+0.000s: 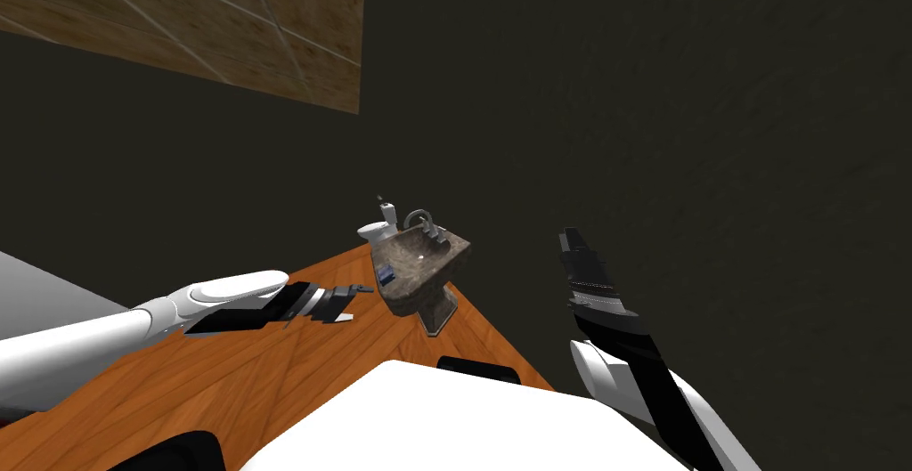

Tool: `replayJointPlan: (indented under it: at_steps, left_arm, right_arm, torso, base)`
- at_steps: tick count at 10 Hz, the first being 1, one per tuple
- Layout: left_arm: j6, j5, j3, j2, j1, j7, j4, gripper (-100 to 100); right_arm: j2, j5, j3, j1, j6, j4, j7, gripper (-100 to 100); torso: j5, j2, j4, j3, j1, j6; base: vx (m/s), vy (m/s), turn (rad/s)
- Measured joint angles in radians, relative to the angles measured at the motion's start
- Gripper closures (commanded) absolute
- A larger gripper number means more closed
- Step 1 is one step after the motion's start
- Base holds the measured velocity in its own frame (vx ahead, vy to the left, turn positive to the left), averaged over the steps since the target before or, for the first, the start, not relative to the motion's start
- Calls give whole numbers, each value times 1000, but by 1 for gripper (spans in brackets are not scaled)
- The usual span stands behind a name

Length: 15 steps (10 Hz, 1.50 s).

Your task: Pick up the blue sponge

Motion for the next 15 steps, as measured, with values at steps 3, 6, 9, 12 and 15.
replayJointPlan:
  at_steps: [3,6,9,12,15]
  left_arm:
    - [-8,-24,26,76,30,87,43,-100]
    - [-11,-39,43,136,51,164,74,-100]
    - [-21,-66,72,212,82,253,122,-100]
    - [-25,-80,90,283,107,330,159,-100]
    - [-30,-99,111,351,133,404,195,-100]
  right_arm:
    - [0,0,0,0,0,0,0,0]
    - [0,0,0,0,0,0,0,0]
    - [0,0,0,0,0,0,0,0]
    - [0,0,0,0,0,0,0,0]
    - [0,0,0,0,0,0,0,0]
  torso:
    - [0,0,0,0,-1,0]
    - [0,0,0,0,0,0]
    - [0,0,0,0,0,0]
    - [0,0,0,0,0,-1]
    - [0,0,0,0,0,0]
  base:
    - [16,-12,-22]
    - [15,-9,-37]
    - [16,-9,-30]
    - [15,-11,-28]
    - [13,-6,-21]
